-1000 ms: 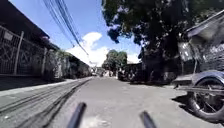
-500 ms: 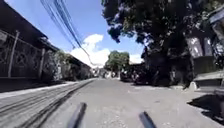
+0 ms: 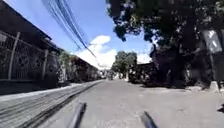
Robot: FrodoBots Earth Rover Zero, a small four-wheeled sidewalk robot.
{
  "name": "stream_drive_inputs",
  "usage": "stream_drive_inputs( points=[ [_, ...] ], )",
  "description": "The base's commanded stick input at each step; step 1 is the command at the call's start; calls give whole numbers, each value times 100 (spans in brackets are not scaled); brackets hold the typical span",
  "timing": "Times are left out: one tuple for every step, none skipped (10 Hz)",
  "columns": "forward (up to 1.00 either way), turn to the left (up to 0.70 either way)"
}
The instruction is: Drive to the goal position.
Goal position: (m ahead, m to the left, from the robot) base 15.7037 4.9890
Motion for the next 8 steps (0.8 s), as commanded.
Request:
stream_drive_inputs(
  points=[
    [100,-40],
    [100,-40],
    [100,-40],
    [100,0],
    [100,0],
    [100,0],
    [100,0],
    [100,0]
  ],
)
